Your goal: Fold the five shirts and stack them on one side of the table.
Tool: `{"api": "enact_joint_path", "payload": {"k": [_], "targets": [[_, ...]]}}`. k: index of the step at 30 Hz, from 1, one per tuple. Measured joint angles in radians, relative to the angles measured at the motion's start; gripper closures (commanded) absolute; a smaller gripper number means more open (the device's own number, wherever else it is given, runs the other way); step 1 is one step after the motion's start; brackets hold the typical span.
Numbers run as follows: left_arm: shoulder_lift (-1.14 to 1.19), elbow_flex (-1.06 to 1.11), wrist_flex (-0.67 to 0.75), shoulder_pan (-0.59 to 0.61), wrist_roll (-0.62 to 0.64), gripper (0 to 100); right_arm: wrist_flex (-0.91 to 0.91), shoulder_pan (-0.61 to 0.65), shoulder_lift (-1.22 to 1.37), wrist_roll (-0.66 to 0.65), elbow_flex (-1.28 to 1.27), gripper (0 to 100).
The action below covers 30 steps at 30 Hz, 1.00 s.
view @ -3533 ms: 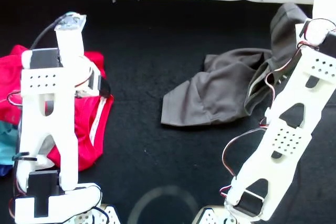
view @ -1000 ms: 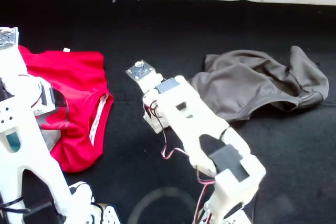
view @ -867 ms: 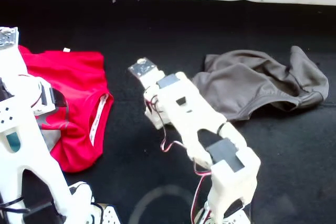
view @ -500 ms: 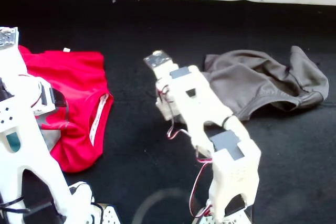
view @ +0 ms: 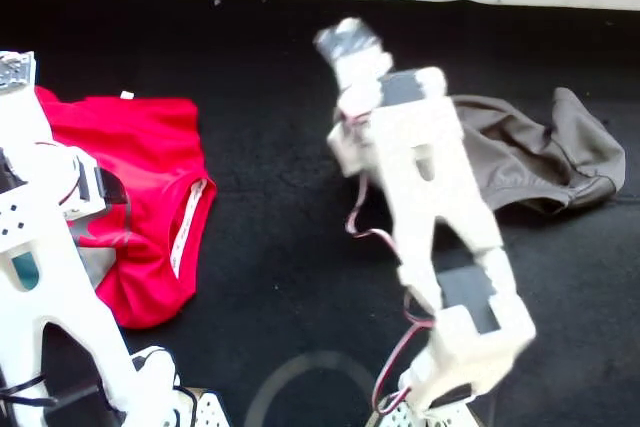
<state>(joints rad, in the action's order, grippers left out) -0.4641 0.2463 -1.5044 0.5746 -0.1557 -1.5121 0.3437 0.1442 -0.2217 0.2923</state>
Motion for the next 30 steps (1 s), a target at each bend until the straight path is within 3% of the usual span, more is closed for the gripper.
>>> {"api": "enact_joint_path", "payload": {"k": [6, 15, 24, 30], "targets": [[0.000, 0.000, 0.000, -0.046, 0.000, 74, -0.138, -0.241, -0.180, -0.204, 0.262, 99.1], [0.012, 0.000, 0.150, -0.313, 0.049, 74, -0.149, -0.789, -0.224, -0.468, 0.408, 99.1], [0.374, -0.054, 0.373, -0.726, 0.089, 74, 0.002, -1.152, -0.226, -0.520, 0.410, 99.1], [0.663, -0.270, 0.400, -0.973, 0.089, 74, 0.066, -1.244, -0.178, -0.520, 0.411, 99.1]]}}
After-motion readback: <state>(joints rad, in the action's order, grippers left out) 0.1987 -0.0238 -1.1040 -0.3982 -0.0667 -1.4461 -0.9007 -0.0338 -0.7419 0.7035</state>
